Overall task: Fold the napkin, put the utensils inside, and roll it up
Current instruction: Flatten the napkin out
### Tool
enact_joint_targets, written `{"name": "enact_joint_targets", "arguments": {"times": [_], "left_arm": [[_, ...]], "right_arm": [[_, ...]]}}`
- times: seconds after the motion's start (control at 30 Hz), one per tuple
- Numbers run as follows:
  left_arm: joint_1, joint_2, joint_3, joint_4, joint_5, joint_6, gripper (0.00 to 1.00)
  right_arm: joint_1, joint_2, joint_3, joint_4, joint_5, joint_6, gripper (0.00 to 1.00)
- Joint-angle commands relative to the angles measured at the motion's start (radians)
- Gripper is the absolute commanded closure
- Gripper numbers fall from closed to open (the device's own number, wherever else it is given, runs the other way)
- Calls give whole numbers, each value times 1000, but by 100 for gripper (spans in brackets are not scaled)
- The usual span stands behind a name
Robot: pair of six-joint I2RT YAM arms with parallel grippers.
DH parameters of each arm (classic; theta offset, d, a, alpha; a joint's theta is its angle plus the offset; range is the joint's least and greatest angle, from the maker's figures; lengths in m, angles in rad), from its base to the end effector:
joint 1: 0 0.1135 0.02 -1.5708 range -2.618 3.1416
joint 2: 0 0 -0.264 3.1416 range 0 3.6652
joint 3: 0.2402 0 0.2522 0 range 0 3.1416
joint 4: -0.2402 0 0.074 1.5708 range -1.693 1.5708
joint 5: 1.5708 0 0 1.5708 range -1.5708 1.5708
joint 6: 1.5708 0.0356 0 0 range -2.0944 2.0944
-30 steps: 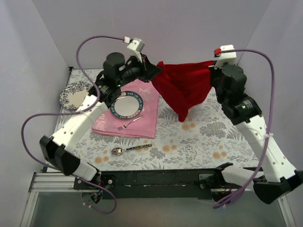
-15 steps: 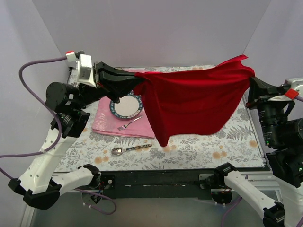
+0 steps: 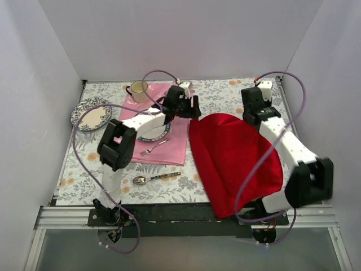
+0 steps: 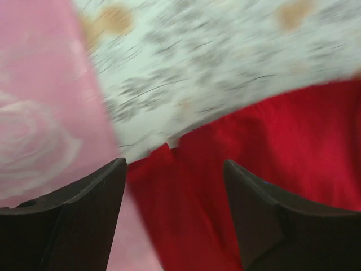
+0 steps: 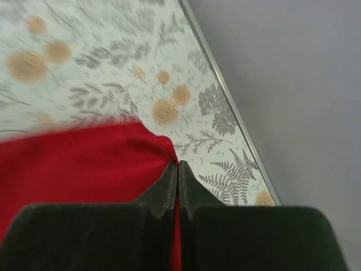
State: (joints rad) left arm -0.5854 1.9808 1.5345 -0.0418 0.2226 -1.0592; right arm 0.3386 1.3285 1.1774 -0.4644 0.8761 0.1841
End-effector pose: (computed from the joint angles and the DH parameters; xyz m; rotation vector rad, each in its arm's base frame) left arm 0.3858 -0.2652 0.2530 -0.3870 2.2573 -1.1805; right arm 0.2797 0.0695 0.3363 0.3201 1.9760 -0.6201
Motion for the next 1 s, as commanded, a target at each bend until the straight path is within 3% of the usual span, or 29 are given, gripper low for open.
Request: {"name": "enact_joint_targets", "arguments": {"times": [0.0, 0.03, 0.1, 0.17, 0.2, 0.27, 0.3, 0.43, 0.57, 0.73, 0.97], "left_arm": [[-16, 38, 177, -238, -337, 134, 23], [-19, 44, 225, -274, -348, 134, 21], [-45, 33, 326, -370, -342, 117, 17], [-95, -25, 303, -386, -312, 108, 7], [-118, -43, 279, -377, -304, 114, 7], [-177, -80, 213, -356, -224, 117, 10], [-189, -108, 155, -339, -153, 105, 12], [-203, -155, -48, -210, 32, 21, 38], [-214, -90, -80, -106, 61, 19, 51], [-223, 22, -31, -105, 41, -14, 59], [-232, 44, -28, -99, -23, 2, 59]], "right_arm": [[-157, 201, 30, 52, 35, 15, 98], [-189, 234, 45, 28, -23, -44, 88], [-274, 342, 183, -138, -115, 32, 70], [-277, 341, 170, -119, -152, 9, 56], [-279, 333, 172, -122, -202, 18, 47], [-271, 305, 166, -112, -273, 29, 43], [-271, 296, 145, -99, -384, 29, 40], [-266, 265, 45, -1, -573, 25, 40], [-268, 294, 8, 73, -618, 70, 45], [-276, 380, 1, 52, -686, 182, 50], [-314, 489, -25, 82, -672, 245, 51]]}}
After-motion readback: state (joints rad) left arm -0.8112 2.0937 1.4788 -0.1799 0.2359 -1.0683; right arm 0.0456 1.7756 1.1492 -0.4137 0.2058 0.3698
